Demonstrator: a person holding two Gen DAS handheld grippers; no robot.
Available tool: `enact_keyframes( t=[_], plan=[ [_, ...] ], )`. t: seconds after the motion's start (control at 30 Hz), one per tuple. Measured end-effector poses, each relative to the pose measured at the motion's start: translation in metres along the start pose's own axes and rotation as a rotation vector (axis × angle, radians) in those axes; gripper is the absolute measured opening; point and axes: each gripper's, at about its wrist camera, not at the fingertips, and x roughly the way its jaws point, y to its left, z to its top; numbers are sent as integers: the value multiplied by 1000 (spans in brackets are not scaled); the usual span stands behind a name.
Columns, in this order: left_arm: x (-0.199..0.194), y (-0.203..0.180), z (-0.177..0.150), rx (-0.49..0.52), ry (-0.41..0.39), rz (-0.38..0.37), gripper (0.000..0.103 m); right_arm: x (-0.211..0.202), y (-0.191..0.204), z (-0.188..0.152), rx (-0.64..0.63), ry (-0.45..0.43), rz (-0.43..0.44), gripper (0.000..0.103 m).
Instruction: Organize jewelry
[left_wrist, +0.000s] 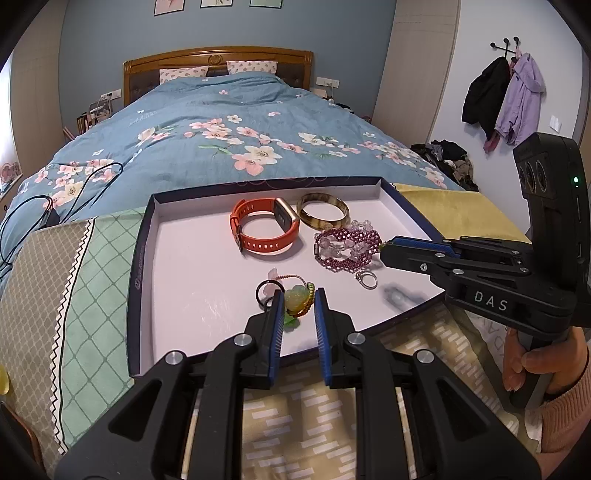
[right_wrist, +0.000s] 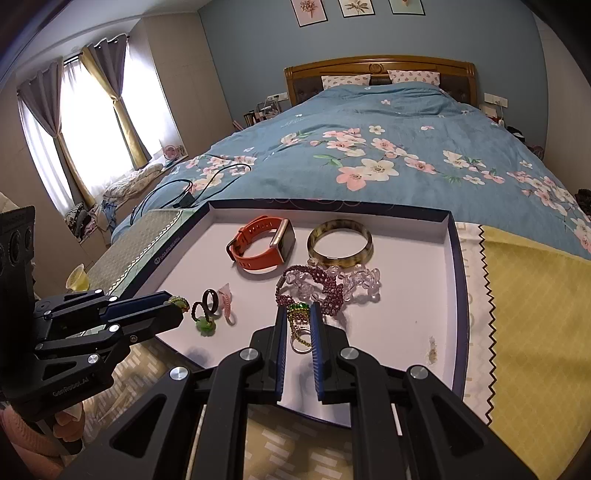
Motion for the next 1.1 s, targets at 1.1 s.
enact_keyframes(
  t=[1.1],
  plan=[
    [14,1,-4,-16,40,10,17,21,3,1,-6,75,-33,14]
  ],
)
